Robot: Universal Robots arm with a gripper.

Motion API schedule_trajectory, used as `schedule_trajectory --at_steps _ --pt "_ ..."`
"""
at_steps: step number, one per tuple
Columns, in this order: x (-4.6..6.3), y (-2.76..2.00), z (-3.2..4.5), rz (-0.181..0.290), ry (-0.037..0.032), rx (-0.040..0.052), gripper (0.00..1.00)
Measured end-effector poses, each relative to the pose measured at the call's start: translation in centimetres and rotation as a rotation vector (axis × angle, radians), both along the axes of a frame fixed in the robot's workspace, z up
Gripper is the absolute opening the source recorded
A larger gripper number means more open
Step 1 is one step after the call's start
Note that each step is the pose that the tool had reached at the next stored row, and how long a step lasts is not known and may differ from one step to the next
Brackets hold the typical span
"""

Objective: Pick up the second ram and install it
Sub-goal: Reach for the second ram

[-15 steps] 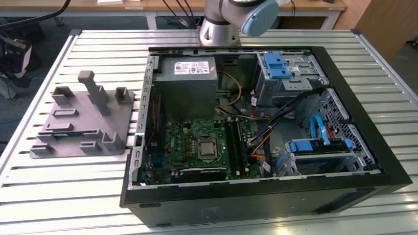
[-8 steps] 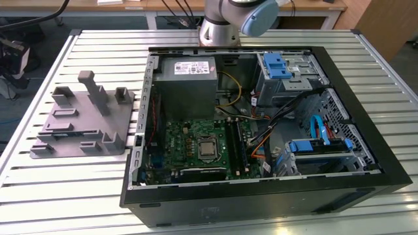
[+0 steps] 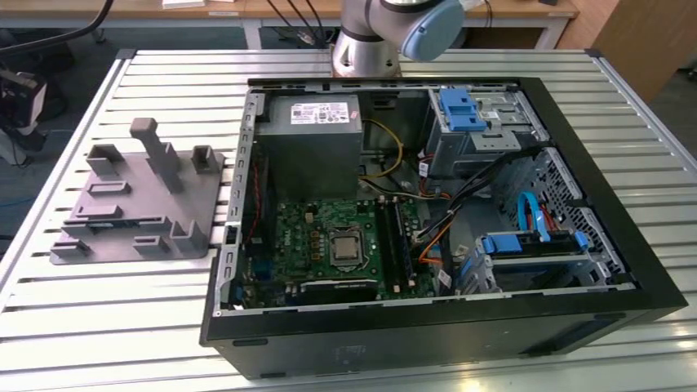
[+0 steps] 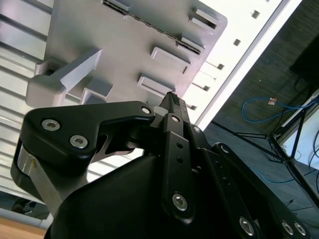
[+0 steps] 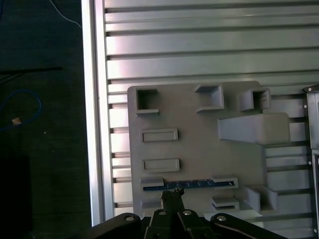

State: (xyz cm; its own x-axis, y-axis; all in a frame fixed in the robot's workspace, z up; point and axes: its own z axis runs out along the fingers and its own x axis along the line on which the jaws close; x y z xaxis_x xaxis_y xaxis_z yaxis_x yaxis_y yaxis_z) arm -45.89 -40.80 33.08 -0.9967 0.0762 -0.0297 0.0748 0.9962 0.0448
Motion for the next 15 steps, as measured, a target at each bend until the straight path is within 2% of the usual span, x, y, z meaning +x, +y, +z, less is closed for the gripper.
schedule_trajectory --at_steps 15 --pt "-0.93 -0.09 -0.79 0.000 0.0001 -0.0001 0.10"
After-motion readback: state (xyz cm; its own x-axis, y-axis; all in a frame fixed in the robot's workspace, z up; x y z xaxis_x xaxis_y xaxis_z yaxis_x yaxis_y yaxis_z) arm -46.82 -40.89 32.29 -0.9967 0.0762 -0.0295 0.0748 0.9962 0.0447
